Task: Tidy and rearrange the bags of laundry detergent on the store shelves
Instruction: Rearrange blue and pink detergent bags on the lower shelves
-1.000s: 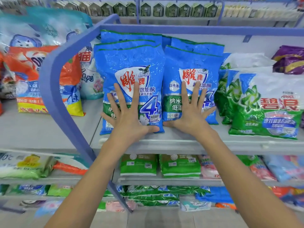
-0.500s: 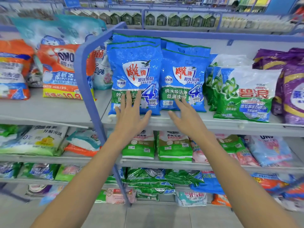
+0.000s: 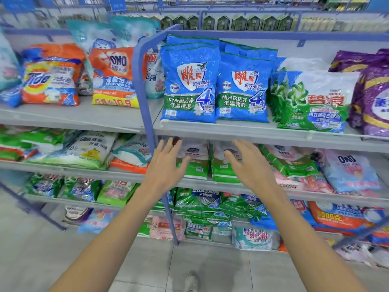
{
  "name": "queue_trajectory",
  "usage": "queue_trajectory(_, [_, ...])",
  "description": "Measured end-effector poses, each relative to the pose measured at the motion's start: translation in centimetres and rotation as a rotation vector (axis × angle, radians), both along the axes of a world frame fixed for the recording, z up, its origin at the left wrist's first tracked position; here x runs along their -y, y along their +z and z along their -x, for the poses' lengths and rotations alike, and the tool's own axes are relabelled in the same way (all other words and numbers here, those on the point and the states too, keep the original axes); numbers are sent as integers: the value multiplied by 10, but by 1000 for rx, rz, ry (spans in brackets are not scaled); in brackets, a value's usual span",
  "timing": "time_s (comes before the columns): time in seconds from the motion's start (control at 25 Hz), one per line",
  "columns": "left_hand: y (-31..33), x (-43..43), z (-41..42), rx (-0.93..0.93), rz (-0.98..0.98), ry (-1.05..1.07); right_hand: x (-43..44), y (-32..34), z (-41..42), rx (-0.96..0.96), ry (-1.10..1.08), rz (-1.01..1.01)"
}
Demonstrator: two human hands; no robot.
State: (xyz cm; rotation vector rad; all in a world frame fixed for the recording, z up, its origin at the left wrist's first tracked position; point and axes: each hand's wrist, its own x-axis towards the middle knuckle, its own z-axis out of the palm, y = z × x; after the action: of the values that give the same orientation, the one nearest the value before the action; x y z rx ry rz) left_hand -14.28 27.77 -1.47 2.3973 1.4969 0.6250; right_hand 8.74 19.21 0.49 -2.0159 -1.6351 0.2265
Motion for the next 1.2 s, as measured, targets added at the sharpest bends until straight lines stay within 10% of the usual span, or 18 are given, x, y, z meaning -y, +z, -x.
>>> queue_trajectory(1.2, [-35, 5, 451, 123, 64, 474, -95, -23, 441, -152, 407, 69])
